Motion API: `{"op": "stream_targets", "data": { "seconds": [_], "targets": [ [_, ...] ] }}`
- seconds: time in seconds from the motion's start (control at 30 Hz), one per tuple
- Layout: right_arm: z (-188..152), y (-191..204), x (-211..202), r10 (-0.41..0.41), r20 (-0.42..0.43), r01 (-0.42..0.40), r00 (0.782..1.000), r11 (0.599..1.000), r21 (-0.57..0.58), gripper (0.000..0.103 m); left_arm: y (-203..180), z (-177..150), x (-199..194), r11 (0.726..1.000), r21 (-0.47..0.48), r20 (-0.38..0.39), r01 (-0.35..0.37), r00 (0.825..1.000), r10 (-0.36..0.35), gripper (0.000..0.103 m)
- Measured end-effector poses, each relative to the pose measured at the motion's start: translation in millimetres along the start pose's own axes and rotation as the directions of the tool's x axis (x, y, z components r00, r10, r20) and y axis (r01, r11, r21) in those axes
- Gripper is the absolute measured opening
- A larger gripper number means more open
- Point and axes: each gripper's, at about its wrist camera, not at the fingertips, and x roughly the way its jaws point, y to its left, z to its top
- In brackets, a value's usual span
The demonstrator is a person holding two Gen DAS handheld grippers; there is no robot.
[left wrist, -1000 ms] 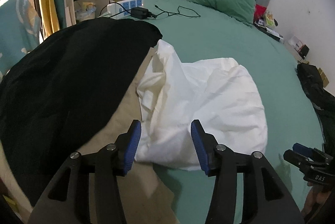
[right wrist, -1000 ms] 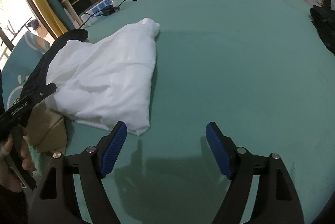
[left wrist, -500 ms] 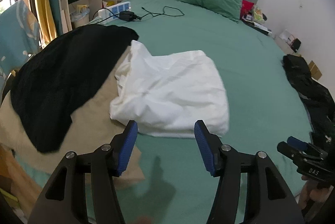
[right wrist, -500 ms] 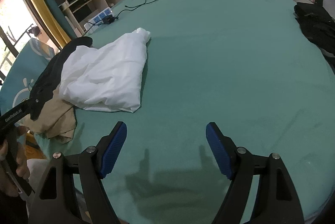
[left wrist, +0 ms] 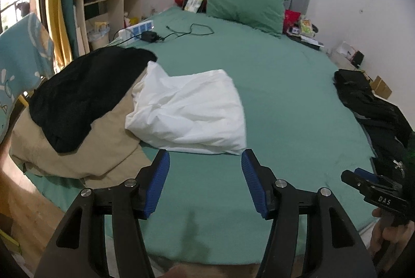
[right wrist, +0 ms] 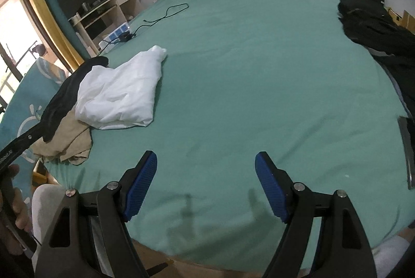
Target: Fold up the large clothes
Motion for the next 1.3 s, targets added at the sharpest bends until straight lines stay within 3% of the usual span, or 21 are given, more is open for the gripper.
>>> {"op": "stream_targets", "data": {
  "seconds": [0.47, 0.83, 1.07, 1.3],
  "targets": [
    [-11, -39, -76, -0.066, 0.108, 0.063, 0.992, 0.997, 0.034, 0.078, -59, 11, -54, 0.993, 0.113, 0.113, 0.04, 0.992, -0.053, 0.069],
    [1, -53, -145, -0.116, 0.251, 0.105, 0.961, 0.993, 0.059, 0.079, -93, 23, -96, 0.985, 0.17, 0.196, 0.039, 0.978, -0.073, 0.074],
    [9, -49, -186, -0.15, 0.35, 0.14, 0.925, 0.989, 0.054, 0.083, -105, 32, -132, 0.98, 0.197, 0.298, 0.036, 0.95, -0.095, 0.074],
    [9, -36, -226, -0.113, 0.482, 0.121, 0.869, 0.993, 0.014, 0.094, -109, 37, -170, 0.985, 0.169, 0.428, 0.027, 0.898, -0.098, 0.074]
  ]
}}
